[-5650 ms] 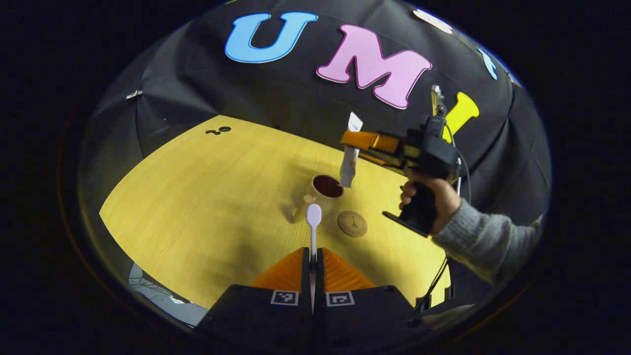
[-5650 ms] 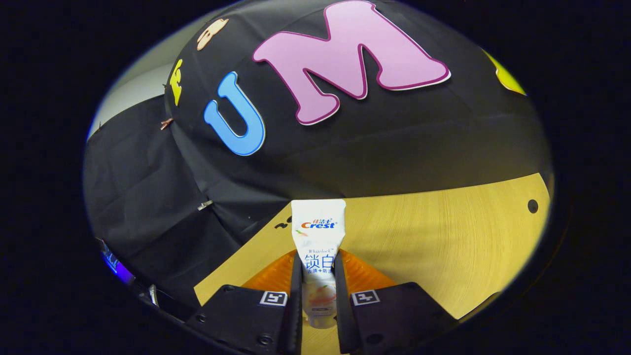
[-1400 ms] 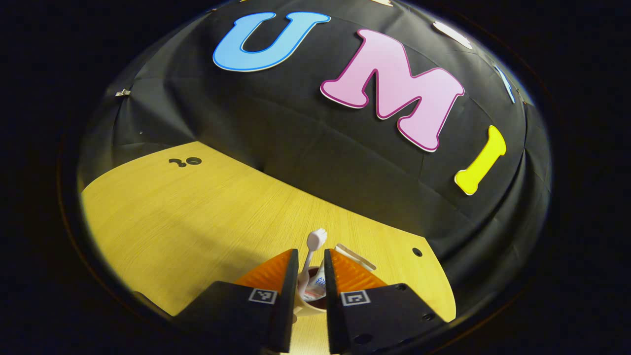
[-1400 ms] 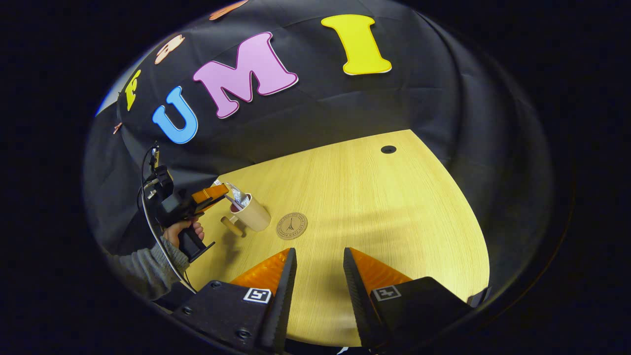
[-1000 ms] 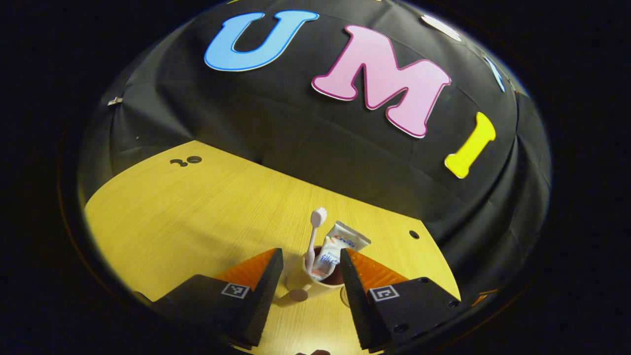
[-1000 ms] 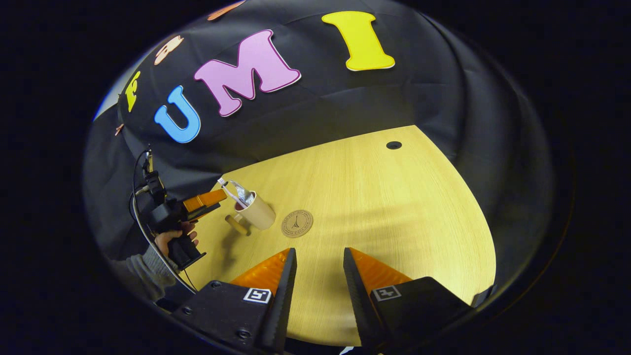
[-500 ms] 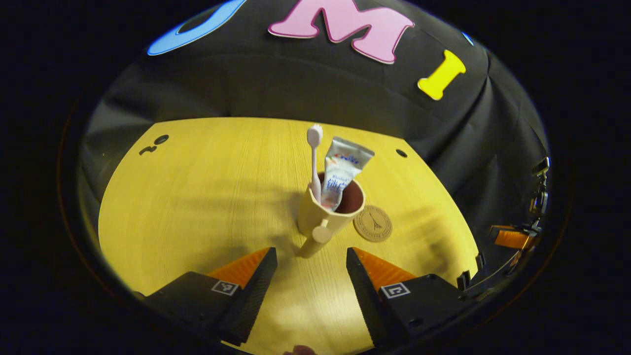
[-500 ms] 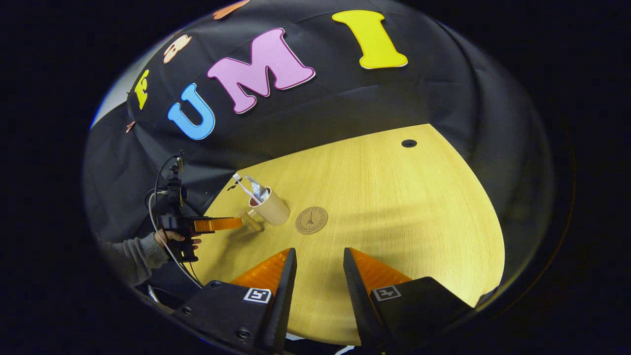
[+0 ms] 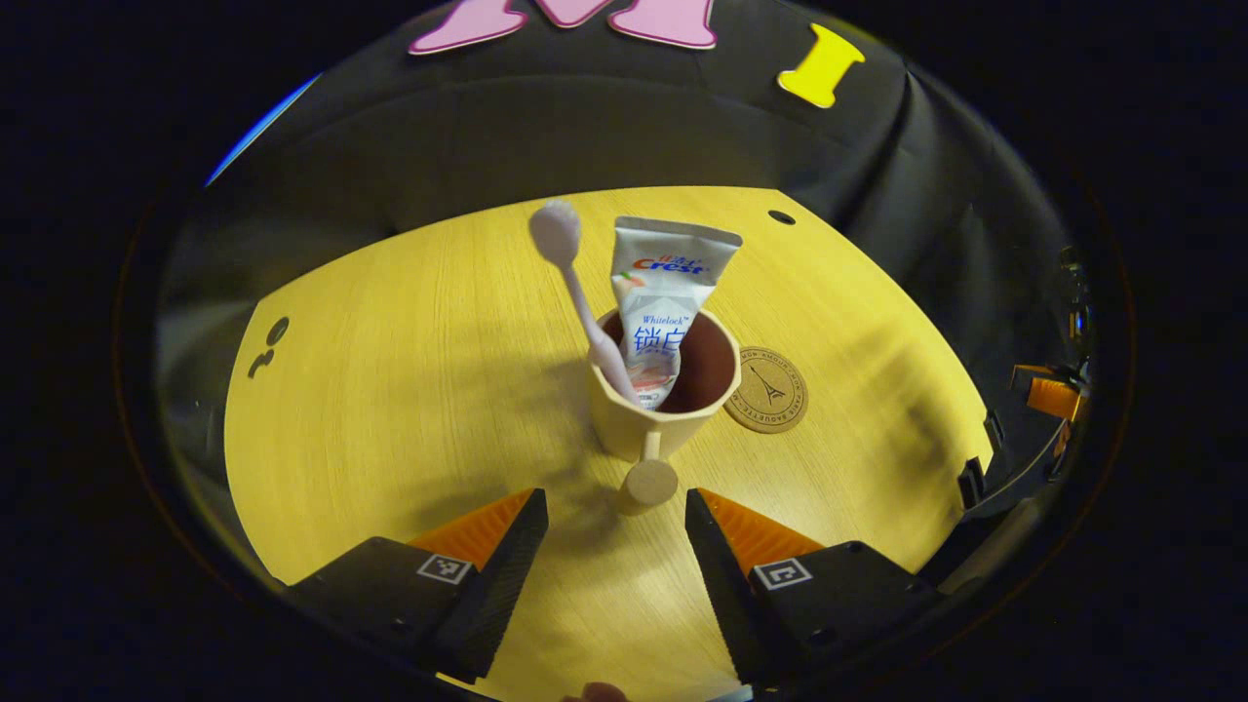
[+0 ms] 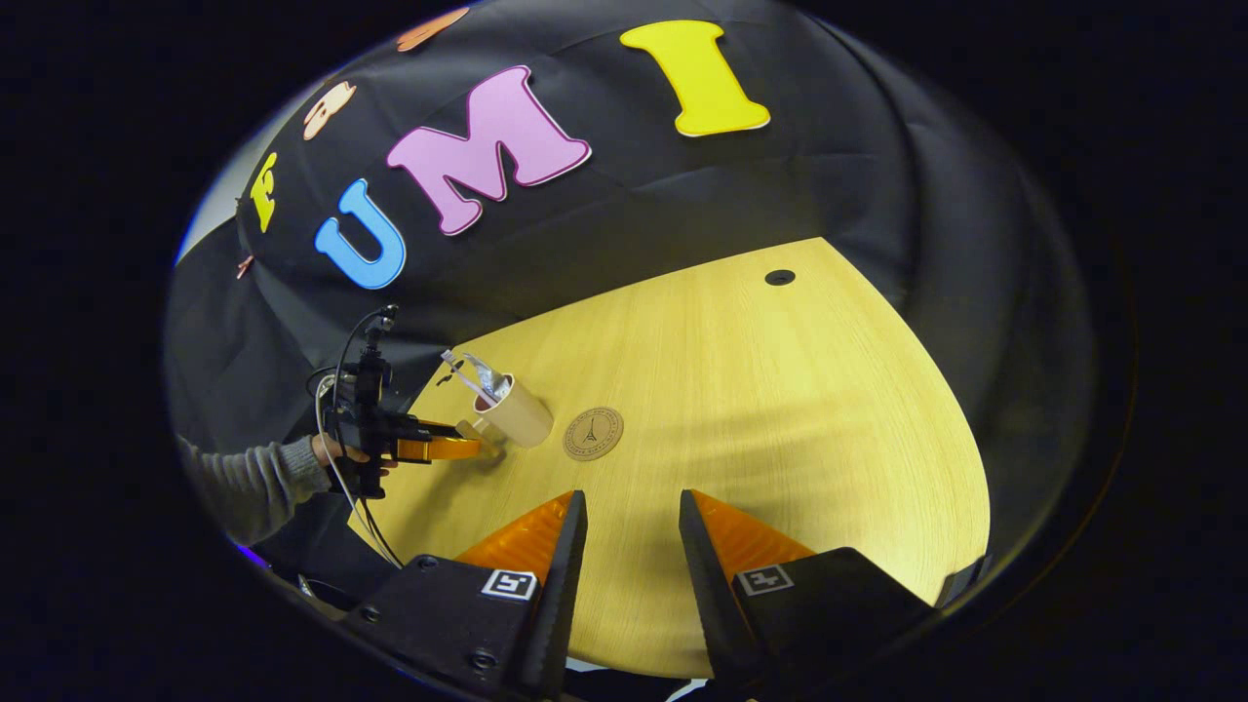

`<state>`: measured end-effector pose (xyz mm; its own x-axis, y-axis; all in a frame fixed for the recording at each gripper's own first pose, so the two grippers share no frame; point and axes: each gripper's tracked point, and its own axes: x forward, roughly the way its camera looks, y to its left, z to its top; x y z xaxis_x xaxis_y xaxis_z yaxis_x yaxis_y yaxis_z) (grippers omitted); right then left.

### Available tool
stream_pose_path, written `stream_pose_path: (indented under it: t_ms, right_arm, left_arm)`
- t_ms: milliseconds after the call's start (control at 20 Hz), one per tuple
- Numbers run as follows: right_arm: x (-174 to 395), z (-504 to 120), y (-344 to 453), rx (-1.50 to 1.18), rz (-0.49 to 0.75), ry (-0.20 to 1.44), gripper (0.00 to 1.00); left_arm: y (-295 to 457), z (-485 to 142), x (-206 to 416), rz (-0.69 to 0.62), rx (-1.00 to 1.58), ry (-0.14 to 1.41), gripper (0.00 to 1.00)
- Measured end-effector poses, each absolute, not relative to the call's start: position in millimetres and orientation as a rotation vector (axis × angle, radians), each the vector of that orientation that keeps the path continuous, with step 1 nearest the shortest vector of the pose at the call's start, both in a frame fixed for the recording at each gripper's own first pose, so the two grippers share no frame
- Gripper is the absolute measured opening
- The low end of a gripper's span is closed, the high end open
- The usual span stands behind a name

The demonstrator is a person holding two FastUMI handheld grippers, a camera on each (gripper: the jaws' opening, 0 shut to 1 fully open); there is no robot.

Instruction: Put the toothbrush and toothpaste on the desktop into the cup, then pick up the cup and place it on the coaster on the desktop.

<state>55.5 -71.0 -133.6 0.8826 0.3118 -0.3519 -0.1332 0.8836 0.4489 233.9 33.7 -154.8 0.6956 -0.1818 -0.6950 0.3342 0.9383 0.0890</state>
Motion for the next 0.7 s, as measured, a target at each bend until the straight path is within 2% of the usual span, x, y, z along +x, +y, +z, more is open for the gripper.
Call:
stream_pose_path:
  t_ms: [700]
  right_arm:
    - [31,-155,-108,0.524,0.159,0.436,0.59]
  left_arm:
    - [16,-189,263,-0.290,0.288,0.941,0.88]
